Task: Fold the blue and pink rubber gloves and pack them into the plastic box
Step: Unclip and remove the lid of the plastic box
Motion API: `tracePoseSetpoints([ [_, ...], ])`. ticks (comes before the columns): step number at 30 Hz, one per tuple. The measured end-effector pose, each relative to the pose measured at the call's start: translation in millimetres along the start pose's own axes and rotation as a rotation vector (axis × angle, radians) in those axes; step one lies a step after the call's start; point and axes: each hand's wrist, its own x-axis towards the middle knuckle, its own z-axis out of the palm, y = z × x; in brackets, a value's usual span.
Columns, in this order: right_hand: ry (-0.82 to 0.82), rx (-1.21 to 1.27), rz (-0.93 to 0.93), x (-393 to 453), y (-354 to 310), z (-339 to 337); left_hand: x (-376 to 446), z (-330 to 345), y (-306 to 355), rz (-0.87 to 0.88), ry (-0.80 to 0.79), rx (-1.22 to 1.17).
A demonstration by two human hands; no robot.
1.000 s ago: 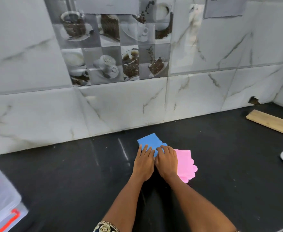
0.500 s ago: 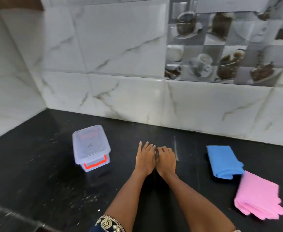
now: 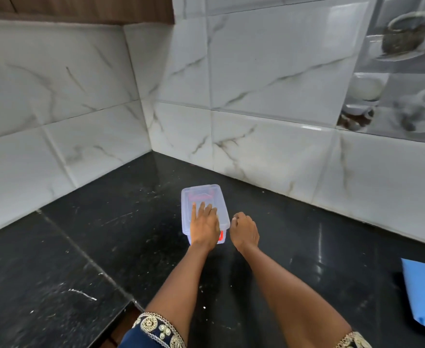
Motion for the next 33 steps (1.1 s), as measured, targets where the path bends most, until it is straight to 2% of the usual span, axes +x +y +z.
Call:
tracePoseSetpoints([
  [5, -0.036, 0.114, 0.163, 11.0, -10.1, 16.0, 2.7, 7.7, -28.8, -0.321, -0.054, 0.061],
  [10, -0.082, 0.217, 0.248, 24.1, -9.7, 25.6, 7.3, 12.3, -27.4, -0.46, -0.141, -0.029],
  [13, -0.09, 0.261, 0.247, 27.7, -8.6, 27.5, 12.2, 11.0, -20.4, -0.546, -0.151, -0.185],
  [20, -0.144, 0.302, 0.244, 35.0, -1.0, 14.6, 21.4, 5.3, -7.7, -0.597, -0.083, -0.368],
  [28, -0.029, 0.203, 0.342, 42.8, 45.1, -54.8, 24.2, 1.1, 60.9, -0.495, -0.055, -0.461],
  [33, 0.07, 0.187, 0.486, 35.1, 102.0, -113.7, 12.8, 8.0, 125.5, -0.443, -0.245, -0.555],
])
